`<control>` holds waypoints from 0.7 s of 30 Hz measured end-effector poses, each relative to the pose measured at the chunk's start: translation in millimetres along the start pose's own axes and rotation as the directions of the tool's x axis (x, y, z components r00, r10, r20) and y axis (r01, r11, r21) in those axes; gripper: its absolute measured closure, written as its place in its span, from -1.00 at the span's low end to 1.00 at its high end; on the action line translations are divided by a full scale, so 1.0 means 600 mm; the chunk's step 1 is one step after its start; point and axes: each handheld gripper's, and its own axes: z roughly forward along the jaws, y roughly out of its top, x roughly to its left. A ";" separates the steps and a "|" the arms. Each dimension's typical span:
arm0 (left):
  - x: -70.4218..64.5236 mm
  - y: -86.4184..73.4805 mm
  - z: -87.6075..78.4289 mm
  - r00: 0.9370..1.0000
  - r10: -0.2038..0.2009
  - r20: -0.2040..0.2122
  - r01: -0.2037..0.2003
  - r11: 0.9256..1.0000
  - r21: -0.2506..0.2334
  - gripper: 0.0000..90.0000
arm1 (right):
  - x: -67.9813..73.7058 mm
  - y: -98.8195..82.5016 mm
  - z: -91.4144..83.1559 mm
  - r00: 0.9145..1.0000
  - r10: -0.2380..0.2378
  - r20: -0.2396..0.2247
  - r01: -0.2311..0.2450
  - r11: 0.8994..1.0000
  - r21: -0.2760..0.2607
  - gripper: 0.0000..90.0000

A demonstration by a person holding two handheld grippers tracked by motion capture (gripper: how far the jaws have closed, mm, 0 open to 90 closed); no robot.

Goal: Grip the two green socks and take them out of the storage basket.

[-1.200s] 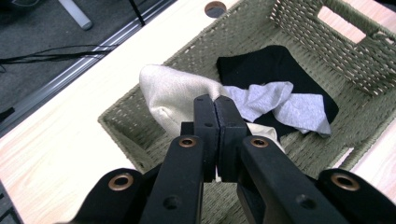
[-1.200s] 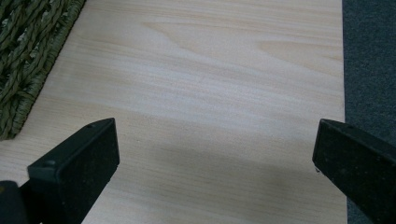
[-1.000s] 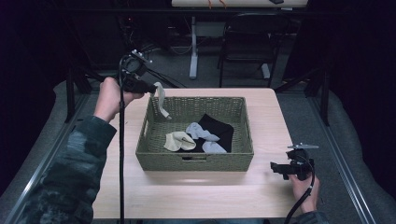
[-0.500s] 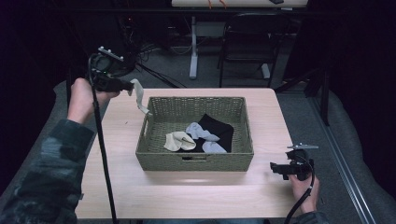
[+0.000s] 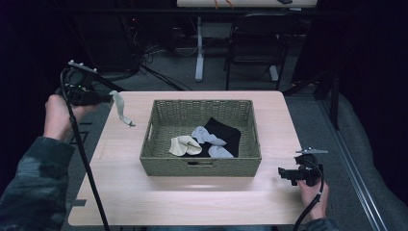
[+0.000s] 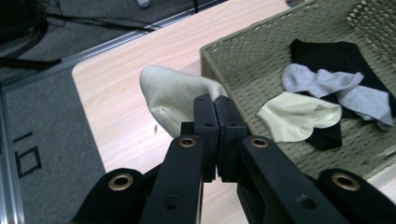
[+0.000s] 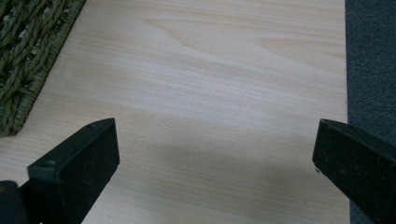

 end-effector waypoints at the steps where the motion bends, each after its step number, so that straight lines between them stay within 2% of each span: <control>1: 0.005 -0.007 0.002 1.000 -0.005 -0.003 0.005 1.000 0.002 0.98 | 0.000 0.000 0.000 1.000 0.007 0.003 -0.007 1.000 0.004 -1.00; 5: 0.019 -0.035 0.016 0.999 -0.028 -0.022 0.029 0.999 0.021 0.98 | -0.001 0.000 -0.002 1.000 0.006 0.002 -0.006 1.000 -0.002 -1.00; 6: 0.019 -0.035 0.016 0.999 -0.028 -0.022 0.029 0.999 0.021 0.98 | -0.001 -0.001 -0.002 1.000 0.006 0.003 -0.006 1.000 -0.003 -1.00; 7: 0.026 -0.050 0.028 0.999 -0.043 -0.022 0.044 0.998 0.038 0.98 | -0.001 -0.001 -0.002 1.000 0.007 0.003 -0.007 1.000 -0.003 -1.00; 8: 0.026 -0.050 0.028 0.999 -0.043 -0.022 0.044 0.998 0.038 0.98 | -0.001 -0.001 -0.002 1.000 0.007 0.002 -0.007 1.000 -0.003 -1.00; 9: 0.031 -0.067 0.045 0.998 -0.056 -0.034 0.057 0.997 0.054 0.98 | 0.000 -0.001 -0.001 1.000 0.010 0.006 -0.010 1.000 0.002 -1.00; 14: 0.044 -0.107 0.094 0.995 -0.104 -0.009 0.105 0.990 0.091 0.98 | 0.000 -0.002 0.000 1.000 0.006 0.006 -0.006 1.000 0.005 -1.00; 16: 0.045 -0.120 0.110 0.995 -0.100 -0.015 0.101 0.990 0.102 0.98 | 0.000 -0.003 -0.001 1.000 0.007 0.006 -0.007 1.000 0.005 -1.00; 21: 0.046 -0.141 0.141 0.993 -0.114 0.001 0.113 0.985 0.129 0.98 | 0.004 -0.002 0.000 1.000 0.008 0.006 -0.008 1.000 0.010 -1.00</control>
